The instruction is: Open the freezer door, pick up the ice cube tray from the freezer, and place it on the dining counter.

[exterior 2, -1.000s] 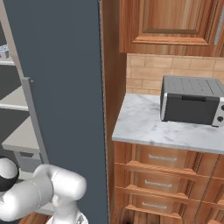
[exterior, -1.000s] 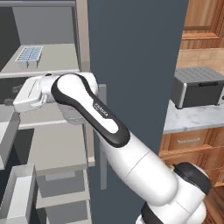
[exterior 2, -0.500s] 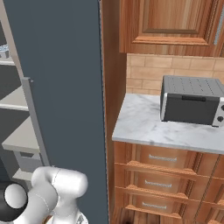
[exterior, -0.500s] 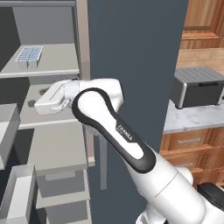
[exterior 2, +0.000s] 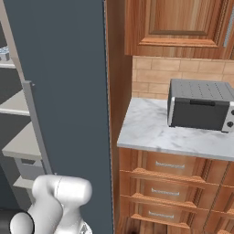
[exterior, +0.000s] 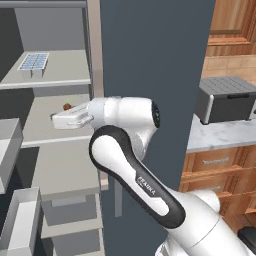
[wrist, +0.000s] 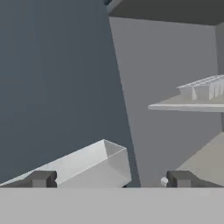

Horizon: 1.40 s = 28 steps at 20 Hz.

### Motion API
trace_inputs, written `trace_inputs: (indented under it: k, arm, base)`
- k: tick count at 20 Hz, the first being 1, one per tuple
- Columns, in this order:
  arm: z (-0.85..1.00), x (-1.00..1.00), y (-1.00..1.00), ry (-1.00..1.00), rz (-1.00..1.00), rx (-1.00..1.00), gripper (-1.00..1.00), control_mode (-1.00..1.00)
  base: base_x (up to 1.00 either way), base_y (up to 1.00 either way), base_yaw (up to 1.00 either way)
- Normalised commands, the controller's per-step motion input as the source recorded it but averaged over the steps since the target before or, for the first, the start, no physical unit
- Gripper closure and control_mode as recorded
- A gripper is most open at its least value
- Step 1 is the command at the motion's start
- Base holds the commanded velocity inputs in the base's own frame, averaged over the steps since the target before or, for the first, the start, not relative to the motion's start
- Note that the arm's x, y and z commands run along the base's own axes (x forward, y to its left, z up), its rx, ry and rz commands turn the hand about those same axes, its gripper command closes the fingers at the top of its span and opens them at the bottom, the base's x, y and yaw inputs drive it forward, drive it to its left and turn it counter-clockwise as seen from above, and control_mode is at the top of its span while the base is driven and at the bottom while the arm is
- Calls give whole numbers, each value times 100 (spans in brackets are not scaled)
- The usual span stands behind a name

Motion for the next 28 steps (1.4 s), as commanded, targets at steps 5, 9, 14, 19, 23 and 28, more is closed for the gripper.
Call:
trace_inputs:
  k: [5,9,14,19,23,28]
  arm:
    - [3,-3,-56,23,-18,0,-100,-100]
    - [1,0,-49,20,-20,-1,-100,-100]
    - [0,-5,-56,14,-18,-3,-100,-100]
    - [0,-8,-49,8,-16,-11,-100,-100]
    - [0,-6,-41,1,-16,-16,-100,-100]
    - [0,-3,-42,2,-16,-16,-100,-100]
  base:
    - [0,0,0]
    - [0,0,0]
    - [0,0,0]
    - [0,0,0]
    - [0,0,0]
    - [0,0,0]
